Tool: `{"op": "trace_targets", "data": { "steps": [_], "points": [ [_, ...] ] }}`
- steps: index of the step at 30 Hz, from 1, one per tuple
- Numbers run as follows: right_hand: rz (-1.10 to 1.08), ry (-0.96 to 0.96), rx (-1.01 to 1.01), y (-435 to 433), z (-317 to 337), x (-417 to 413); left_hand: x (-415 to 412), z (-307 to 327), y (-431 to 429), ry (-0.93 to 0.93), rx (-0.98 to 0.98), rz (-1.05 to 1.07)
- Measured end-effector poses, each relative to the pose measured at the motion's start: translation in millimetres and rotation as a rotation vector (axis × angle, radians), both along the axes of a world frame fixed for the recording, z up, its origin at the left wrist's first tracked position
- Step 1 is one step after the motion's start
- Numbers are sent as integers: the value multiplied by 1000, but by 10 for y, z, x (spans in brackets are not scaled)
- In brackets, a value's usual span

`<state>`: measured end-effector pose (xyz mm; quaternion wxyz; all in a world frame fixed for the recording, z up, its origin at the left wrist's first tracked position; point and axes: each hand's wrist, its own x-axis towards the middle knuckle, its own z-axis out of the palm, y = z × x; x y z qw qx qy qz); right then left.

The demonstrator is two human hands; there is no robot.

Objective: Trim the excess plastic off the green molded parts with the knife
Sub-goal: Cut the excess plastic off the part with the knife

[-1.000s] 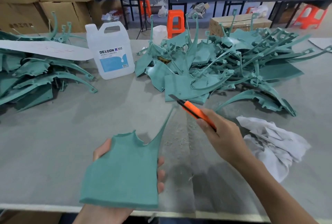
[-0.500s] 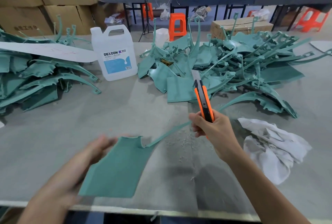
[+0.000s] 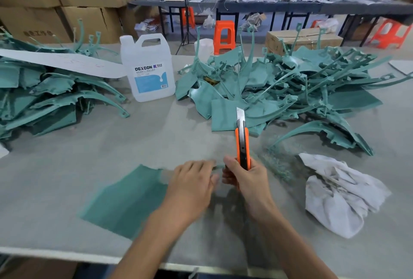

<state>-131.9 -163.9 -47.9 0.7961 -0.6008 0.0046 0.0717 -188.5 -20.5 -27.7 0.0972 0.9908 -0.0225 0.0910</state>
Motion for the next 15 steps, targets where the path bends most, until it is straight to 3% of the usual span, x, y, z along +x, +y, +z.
{"op": "trace_targets", "data": {
  "steps": [2, 4, 10, 15],
  "points": [
    [10, 7, 5, -14, 22, -9, 174, -116, -71, 133, 42, 18],
    [13, -8, -23, -62, 27, -2, 285, -154, -6, 145, 66, 39],
    [-9, -149, -327, -340, -69, 37, 542, -206, 141, 71, 62, 166],
    [-133, -386, -750, -500, -265, -1, 601, -278, 185, 103, -6, 214]
  ]
}}
